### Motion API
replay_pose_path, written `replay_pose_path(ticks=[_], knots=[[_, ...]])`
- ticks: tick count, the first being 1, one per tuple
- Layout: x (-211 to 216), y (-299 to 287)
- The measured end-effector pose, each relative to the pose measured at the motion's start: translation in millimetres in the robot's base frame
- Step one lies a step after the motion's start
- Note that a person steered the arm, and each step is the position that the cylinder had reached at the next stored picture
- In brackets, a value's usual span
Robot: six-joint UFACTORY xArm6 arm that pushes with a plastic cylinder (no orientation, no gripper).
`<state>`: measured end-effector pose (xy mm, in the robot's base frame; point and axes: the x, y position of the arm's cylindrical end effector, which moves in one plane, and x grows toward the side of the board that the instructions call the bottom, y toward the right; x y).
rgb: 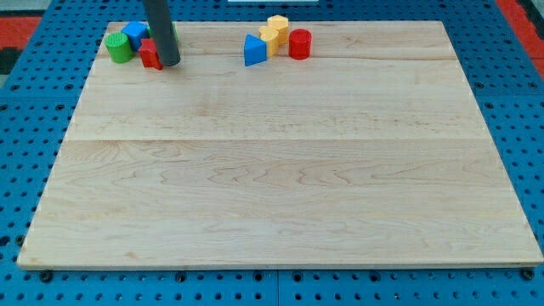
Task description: Point your arm to the green circle
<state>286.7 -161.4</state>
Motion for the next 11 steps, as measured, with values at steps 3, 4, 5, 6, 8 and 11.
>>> replay_pose_path(ticks=[3, 4, 5, 6, 8, 11], knots=[[9.3, -0.2], [38.7, 13.2], [59.6, -52.3], [35.5, -137.0], [32.1, -136.5], [22.9, -143.6]])
